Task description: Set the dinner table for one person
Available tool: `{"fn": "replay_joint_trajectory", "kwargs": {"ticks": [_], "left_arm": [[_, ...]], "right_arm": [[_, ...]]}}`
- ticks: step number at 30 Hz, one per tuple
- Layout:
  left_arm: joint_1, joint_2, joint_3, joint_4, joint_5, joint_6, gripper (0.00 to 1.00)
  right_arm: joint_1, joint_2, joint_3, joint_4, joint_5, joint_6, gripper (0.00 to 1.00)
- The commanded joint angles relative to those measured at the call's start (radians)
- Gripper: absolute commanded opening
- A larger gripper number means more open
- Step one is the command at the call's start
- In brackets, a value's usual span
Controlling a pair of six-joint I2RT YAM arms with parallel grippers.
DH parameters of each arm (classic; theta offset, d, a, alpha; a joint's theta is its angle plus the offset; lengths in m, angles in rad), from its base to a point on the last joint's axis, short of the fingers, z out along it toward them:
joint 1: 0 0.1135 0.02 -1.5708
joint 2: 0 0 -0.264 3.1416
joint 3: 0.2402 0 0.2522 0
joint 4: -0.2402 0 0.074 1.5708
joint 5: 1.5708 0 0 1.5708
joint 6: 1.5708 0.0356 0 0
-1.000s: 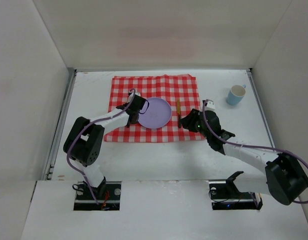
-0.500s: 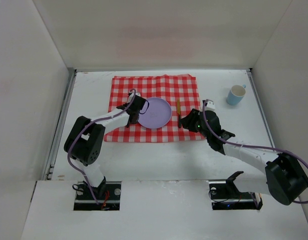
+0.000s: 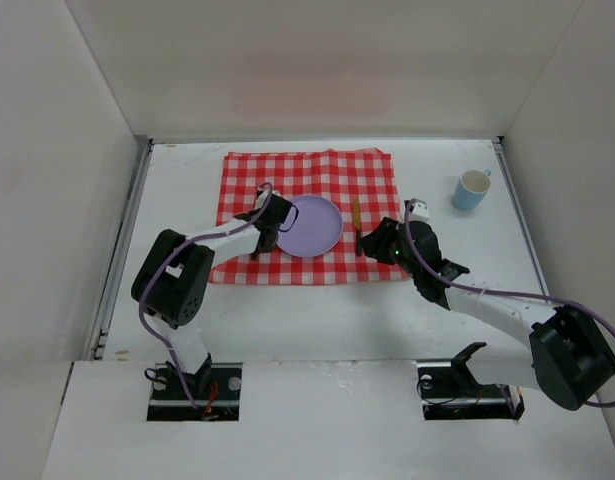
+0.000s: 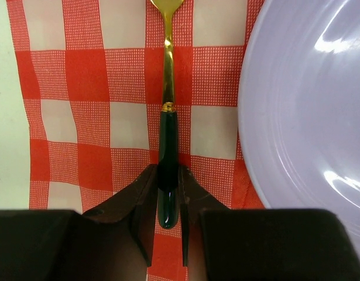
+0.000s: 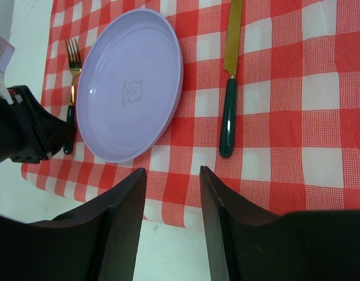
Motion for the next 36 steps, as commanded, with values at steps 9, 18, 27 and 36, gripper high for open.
{"fn": "replay_joint_trajectory", "kwargs": {"ticks": [9, 18, 27, 36], "left_arm": [[-0.018, -0.074, -0.008, -0.004, -0.028, -0.018, 0.47], [-0.034, -0.366, -0.098, 0.118, -0.030, -0.129, 0.55], [0.040, -0.718, -0.476, 0.442, -0.030, -0.412, 0.23], [0.118, -0.919, -0.750, 0.636, -0.044, -0.535, 0.10]], "right_arm": [[-0.004, 0.000, 0.013, 0.057, 0.021, -0.014, 0.50], [-0.006, -0.034, 0.005, 0.053, 0.044, -0.024, 0.50], [-0.037, -0.101, 0.022, 0.004, 0.144, -0.032, 0.21], [-0.326, 0.029, 0.295, -0.272, 0.340, -0.077, 0.49]]}}
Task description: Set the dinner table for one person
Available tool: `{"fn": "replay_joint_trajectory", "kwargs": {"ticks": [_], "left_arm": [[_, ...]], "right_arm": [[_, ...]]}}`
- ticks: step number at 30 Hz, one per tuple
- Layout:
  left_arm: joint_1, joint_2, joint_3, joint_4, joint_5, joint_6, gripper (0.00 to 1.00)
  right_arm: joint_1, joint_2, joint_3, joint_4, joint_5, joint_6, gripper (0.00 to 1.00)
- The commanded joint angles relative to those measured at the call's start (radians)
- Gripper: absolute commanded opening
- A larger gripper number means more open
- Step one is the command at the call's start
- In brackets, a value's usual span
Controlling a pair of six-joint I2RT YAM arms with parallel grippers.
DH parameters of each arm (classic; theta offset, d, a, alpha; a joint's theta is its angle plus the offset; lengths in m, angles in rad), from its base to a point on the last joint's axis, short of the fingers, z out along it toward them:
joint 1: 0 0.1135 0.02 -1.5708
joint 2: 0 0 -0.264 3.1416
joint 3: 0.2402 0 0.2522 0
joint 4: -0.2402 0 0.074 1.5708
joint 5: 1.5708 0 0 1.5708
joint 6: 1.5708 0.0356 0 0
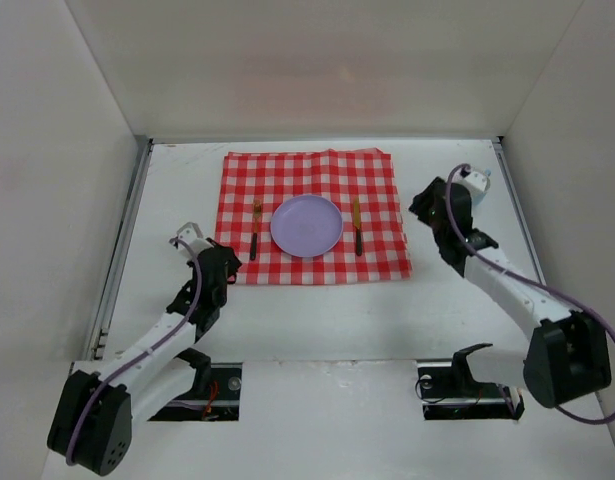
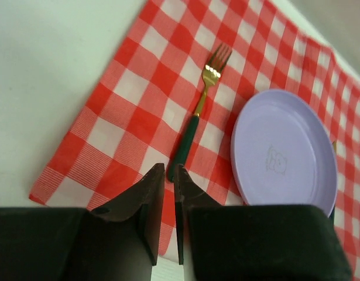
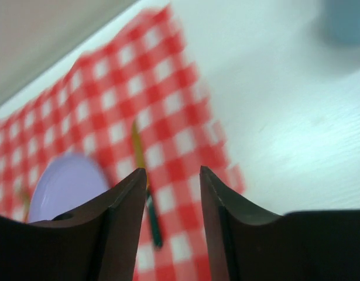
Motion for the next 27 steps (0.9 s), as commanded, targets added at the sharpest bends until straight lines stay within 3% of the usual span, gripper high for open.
{"fn": "replay_joint_trajectory", "kwargs": {"ticks": [1, 5, 13, 22, 27], "left_arm": [[0.053, -0.095, -0.061, 0.163, -0.020, -0.049, 0.10], [0.069, -0.175, -0.113, 0.177, -0.008, -0.062, 0.17], [0.084, -0.106, -0.138, 0.247, 0.035, -0.102, 0.39], [0.093, -0.068, -0.143, 0.278, 0.034, -0.107, 0.44], [0.095, -0.028, -0.138, 0.287, 0.035, -0.114, 0.44]], "right_arm": [[-0.155, 0.102, 0.177, -0.100, 0.132, -0.060, 0.53], [-0.301, 0.220, 0.337, -0.149, 0.183, -0.091, 0.63], [-0.422, 0.422, 0.514, -0.235, 0.226, -0.134, 0.63], [-0.496, 0.597, 0.629, -0.278, 0.163, -0.154, 0.58], [-0.507, 0.660, 0.653, -0.261, 0.082, -0.148, 0.48]]}}
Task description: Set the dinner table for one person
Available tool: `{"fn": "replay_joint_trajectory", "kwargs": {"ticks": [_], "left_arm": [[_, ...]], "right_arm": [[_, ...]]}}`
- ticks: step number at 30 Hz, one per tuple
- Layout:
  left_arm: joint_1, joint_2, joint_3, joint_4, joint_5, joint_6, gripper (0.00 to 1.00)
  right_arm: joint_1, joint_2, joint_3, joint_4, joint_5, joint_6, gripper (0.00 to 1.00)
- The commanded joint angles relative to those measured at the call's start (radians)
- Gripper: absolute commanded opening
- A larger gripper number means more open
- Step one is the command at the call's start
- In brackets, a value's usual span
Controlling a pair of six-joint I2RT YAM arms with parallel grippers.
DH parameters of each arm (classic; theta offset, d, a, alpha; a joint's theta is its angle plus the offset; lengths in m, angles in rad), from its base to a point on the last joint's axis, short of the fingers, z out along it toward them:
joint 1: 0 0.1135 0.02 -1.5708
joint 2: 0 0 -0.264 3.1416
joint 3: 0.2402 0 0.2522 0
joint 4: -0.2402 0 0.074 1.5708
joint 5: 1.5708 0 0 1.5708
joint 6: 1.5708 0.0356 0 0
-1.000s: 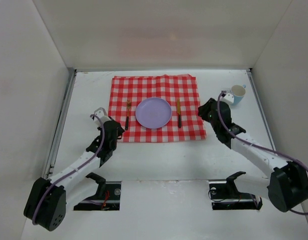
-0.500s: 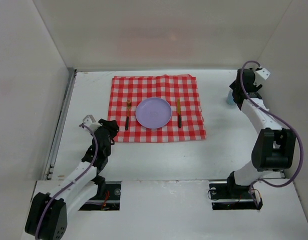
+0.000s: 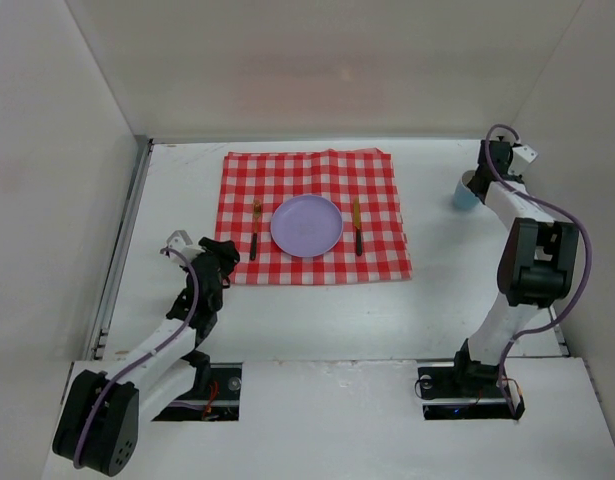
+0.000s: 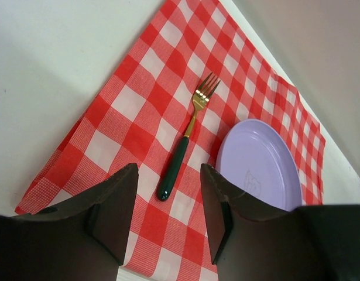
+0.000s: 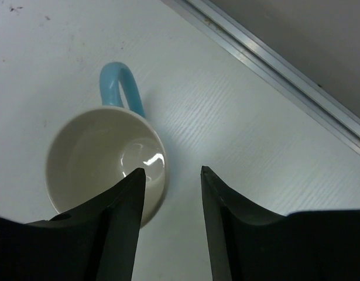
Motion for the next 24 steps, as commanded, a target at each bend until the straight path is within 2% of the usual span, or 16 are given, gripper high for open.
{"fn": "replay_joint_trajectory", "kwargs": {"ticks": [1, 7, 11, 18, 24], "left_arm": [[0.004, 0.022, -0.006, 0.071, -0.003, -0.013, 0.44], [0.006, 0.011, -0.009, 0.075, -0.007, -0.009, 0.45], [0.001, 0.016, -0.007, 0.075, -0.014, -0.003, 0.45], [-0.004, 0.039, -0.003, 0.075, -0.014, -0.004, 0.47], [-0.008, 0.063, -0.004, 0.101, -0.018, 0.000, 0.49]], "right_arm": [[-0.004, 0.035, 0.063, 0.026, -0.069, -0.004, 0.47], [-0.013, 0.065, 0.049, 0.056, -0.122, 0.033, 0.26], [-0.017, 0.023, 0.030, 0.059, -0.133, 0.059, 0.14], [0.035, -0.141, 0.066, 0.080, -0.133, 0.034, 0.12], [0.195, -0.080, 0.241, 0.042, -0.182, -0.009, 0.13]]}}
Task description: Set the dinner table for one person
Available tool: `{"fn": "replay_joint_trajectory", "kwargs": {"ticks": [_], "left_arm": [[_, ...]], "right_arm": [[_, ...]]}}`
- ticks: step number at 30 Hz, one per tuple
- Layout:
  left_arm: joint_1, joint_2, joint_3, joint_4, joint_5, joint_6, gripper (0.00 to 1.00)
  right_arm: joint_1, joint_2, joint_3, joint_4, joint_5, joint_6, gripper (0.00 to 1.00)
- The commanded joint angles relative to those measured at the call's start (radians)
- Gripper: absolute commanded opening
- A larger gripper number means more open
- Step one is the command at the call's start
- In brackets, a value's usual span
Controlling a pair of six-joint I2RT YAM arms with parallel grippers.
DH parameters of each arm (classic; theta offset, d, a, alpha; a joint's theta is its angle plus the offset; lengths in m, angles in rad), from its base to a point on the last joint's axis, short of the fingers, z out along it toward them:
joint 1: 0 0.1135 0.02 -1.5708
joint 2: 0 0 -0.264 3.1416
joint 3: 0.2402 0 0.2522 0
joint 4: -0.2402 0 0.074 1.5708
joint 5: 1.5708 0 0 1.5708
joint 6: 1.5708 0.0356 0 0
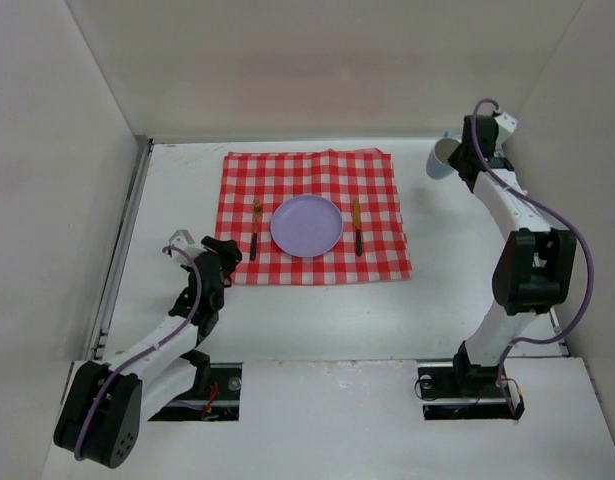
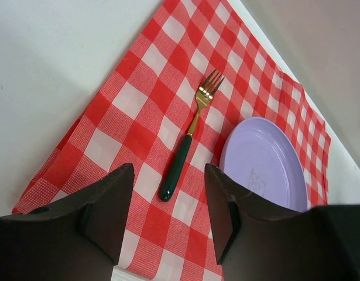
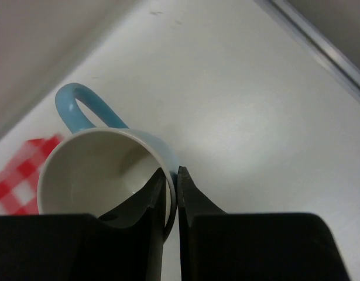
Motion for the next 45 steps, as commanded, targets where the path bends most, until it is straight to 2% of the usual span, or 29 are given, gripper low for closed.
{"fn": "replay_joint_trajectory", "kwargs": {"ticks": [1, 6, 14, 29, 31, 37, 45], "left_arm": [[-0.006, 0.020, -0.006, 0.074, -0.021, 0.005, 0.49], [-0.006, 0.018, -0.010, 0.080, -0.037, 0.014, 0.49], [-0.015, 0.035, -0.007, 0.083, -0.058, 0.023, 0.49], [-0.015, 0.045, -0.004, 0.084, -0.058, 0.032, 0.49], [-0.018, 0.042, -0.003, 0.084, -0.061, 0.034, 0.49], [-0.018, 0.048, 0.002, 0.084, -0.066, 0.040, 0.50], [-0.026, 0.023, -0.001, 0.084, -0.078, 0.061, 0.55]], "right_arm": [[0.114, 0.010, 0.170, 0.066, -0.052, -0.023, 0.13], [0.203, 0.159, 0.357, 0.001, -0.053, -0.056, 0.13], [0.274, 0.361, 0.592, -0.118, -0.052, -0.092, 0.14], [0.298, 0.538, 0.701, -0.178, -0.053, -0.106, 0.18], [0.303, 0.538, 0.693, -0.178, -0.052, -0.105, 0.25], [0.306, 0.471, 0.675, -0.152, -0.058, -0.097, 0.54], [0.312, 0.231, 0.520, -0.037, -0.058, -0.097, 0.79]]}}
